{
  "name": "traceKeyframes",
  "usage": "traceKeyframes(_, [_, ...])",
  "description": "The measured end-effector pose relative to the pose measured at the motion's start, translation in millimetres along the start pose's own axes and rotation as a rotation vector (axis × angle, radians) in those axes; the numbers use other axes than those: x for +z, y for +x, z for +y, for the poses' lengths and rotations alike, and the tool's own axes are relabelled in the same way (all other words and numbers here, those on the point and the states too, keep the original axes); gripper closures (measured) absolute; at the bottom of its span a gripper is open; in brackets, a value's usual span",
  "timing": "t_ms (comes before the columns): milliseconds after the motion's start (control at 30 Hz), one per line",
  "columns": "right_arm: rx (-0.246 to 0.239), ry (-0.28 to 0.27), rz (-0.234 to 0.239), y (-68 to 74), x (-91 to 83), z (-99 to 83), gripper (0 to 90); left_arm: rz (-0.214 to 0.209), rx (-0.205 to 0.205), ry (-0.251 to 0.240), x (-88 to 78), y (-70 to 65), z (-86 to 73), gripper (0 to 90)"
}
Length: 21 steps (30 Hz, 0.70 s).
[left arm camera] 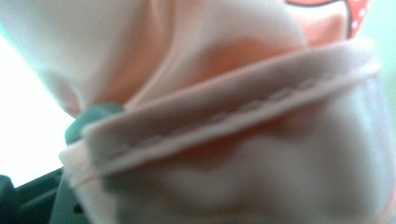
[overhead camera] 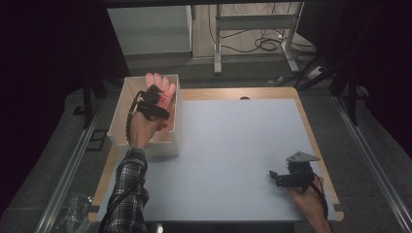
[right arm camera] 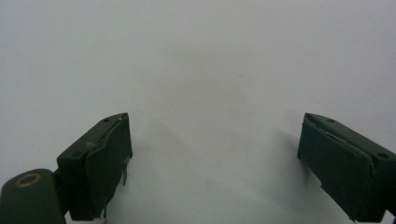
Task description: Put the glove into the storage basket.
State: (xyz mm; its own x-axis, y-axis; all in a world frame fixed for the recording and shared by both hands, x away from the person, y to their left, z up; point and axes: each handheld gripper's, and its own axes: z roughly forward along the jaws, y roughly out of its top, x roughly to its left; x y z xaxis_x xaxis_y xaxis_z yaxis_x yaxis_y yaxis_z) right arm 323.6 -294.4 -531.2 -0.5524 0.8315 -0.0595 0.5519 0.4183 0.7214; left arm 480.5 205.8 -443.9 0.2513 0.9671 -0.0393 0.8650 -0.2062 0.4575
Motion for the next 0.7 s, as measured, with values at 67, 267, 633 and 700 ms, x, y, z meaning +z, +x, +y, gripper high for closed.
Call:
traceKeyframes(67, [0.000, 0.000, 0.000, 0.0, 0.0, 0.0, 10.1, -0.002, -0.002, 0.013, 6.3, -0.5, -0.3, 35.8])
traceKeyframes(267, [0.000, 0.000, 0.000, 0.0, 0.0, 0.0, 10.1, -0.007, -0.003, 0.051, 23.6, -3.0, -0.5, 35.2])
traceKeyframes(633, [-0.001, 0.000, 0.000, -0.1, 0.0, 0.0, 10.2, -0.013, 0.012, 0.155, 50.9, -7.3, -1.0, 34.1])
traceKeyframes(700, [-0.001, 0.000, 0.000, -0.1, 0.0, 0.0, 10.1, -0.016, 0.010, 0.163, 52.3, -8.2, 0.0, 33.9])
